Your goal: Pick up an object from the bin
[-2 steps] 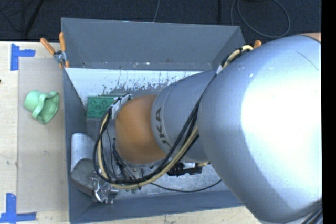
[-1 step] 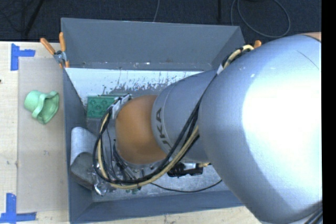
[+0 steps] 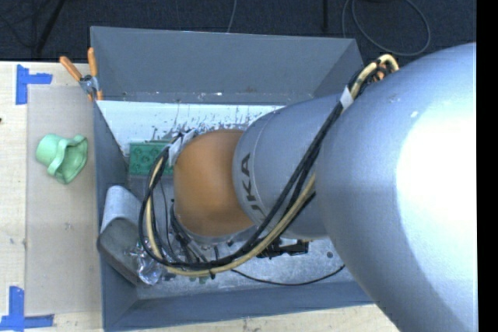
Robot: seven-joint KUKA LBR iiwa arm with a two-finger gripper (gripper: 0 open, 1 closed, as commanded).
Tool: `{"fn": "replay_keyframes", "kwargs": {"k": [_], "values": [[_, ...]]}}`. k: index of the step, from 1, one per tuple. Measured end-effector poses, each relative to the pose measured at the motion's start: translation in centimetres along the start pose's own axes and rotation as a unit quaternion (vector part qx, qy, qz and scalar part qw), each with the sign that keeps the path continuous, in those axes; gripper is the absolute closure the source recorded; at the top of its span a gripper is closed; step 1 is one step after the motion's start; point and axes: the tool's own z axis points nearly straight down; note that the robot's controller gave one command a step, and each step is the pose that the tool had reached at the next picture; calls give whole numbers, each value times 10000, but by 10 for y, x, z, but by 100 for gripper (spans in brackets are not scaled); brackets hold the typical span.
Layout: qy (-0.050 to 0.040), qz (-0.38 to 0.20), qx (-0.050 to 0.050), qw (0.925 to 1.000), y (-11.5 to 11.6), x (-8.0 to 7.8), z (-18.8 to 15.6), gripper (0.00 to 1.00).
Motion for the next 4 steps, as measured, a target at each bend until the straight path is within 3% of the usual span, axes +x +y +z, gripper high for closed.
{"fn": "replay_keyframes", "kwargs": {"k": [1, 2, 3, 4], "values": [[-36, -206, -25, 9998, -3, -14, -117, 100], [0, -215, 1, 9998, -3, -13, -113, 0], [-74, -1171, -18, 9931, 1, -8, 31, 0], [1, -1163, 7, 9932, 0, -4, 32, 100]]}}
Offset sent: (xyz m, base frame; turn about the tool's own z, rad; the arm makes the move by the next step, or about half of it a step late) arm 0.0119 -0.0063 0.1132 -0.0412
